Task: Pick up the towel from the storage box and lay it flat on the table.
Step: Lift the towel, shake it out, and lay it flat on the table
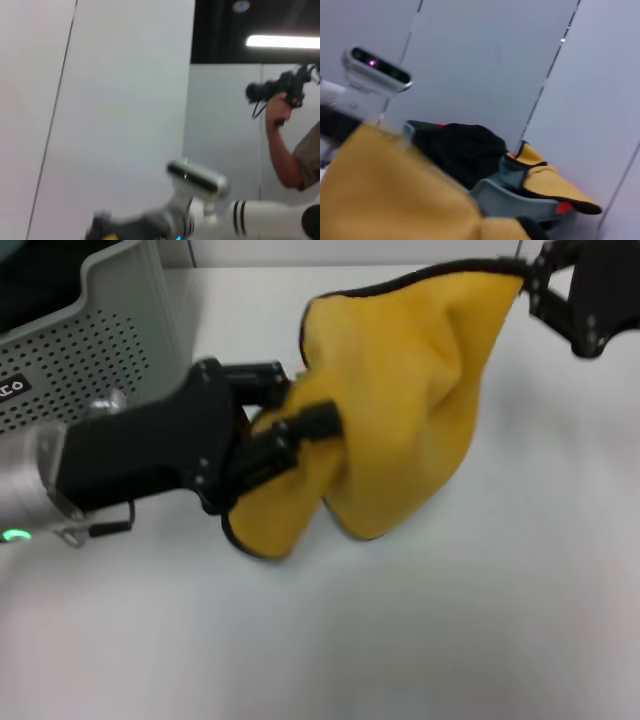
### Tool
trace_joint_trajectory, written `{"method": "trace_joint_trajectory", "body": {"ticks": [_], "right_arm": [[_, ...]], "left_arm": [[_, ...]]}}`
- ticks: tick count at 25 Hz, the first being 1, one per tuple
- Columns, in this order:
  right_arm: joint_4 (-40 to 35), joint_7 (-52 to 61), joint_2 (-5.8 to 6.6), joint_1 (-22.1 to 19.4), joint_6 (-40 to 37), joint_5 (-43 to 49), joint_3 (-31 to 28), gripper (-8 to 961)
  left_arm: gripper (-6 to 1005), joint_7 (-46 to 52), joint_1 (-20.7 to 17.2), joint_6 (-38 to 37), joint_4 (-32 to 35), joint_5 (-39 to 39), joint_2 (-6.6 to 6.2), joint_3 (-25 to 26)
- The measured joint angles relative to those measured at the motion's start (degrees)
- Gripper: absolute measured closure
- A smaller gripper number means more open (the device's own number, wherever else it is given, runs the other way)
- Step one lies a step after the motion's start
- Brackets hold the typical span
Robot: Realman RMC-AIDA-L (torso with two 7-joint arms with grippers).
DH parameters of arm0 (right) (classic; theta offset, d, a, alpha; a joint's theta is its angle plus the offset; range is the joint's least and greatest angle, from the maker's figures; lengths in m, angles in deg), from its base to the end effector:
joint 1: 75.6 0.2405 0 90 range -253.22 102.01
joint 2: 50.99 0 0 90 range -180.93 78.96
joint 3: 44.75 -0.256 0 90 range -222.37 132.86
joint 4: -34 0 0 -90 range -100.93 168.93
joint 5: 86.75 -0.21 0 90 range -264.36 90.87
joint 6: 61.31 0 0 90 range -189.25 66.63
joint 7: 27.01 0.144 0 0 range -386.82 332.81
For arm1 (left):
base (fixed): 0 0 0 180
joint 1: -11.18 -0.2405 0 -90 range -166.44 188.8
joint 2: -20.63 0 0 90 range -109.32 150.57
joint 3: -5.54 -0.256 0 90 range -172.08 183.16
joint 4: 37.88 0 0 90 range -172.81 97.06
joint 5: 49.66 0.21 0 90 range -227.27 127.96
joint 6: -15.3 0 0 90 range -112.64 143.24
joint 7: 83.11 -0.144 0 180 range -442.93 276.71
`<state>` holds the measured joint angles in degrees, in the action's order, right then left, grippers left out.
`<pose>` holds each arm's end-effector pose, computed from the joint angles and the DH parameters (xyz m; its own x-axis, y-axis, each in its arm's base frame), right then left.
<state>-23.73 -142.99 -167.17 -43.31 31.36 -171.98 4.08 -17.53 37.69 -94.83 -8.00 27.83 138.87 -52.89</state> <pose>0.1677 0.3649 0.0761 0.8045 0.3688 -0.4657 0.1186 -0.8679 -0.4824 -0.2048 0.2797 0.0100 0.4899 0.0833 0.8678 0.1382 -0.9903 0.0170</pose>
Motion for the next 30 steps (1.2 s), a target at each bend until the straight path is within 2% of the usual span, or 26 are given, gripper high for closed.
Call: {"method": "trace_joint_trajectory", "body": {"ticks": [5, 11, 14, 16, 21, 25, 30], "right_arm": [[-9.78, 3.64, 0.15, -0.62, -3.18, -0.19, 2.55, 949], [-20.85, 9.34, 0.59, -0.55, -5.05, -0.12, 3.95, 949], [-24.84, 10.21, 0.57, -0.4, -4.32, -0.09, 5.25, 949], [-27.34, 10.1, 0.64, -0.34, -3.54, -0.09, 6.67, 949], [-31.86, 9.89, 0.72, 0.09, -0.12, -0.37, 7.51, 949], [-33.18, 10.17, 0.46, 0.1, 0.01, -1.13, 8.11, 948], [-33.15, 9.52, 0.54, -0.15, 0.11, -4.15, 8.24, 948]], "left_arm": [[834, 1.07, -2.59, 3.66, -0.2, 3.28, 0.58, -0.01], [624, 0.46, -4.45, 5.83, -0.44, 4.25, 0.99, 0.86], [436, -2.49, -4.46, 5.46, -0.62, 1.71, 1.79, 1.6], [437, -4.5, -3.72, 5.3, -1.54, -1.6, 2.04, 0.93], [438, -7.98, 1.25, 4.43, -5.69, -10.59, 2.14, -2.23], [439, -8.13, 4.08, 3.25, -5.8, -13.34, 2.14, -4.68], [441, -8.21, 6.18, 4.5, -6.39, -13.82, 2.24, -5.3]]}}
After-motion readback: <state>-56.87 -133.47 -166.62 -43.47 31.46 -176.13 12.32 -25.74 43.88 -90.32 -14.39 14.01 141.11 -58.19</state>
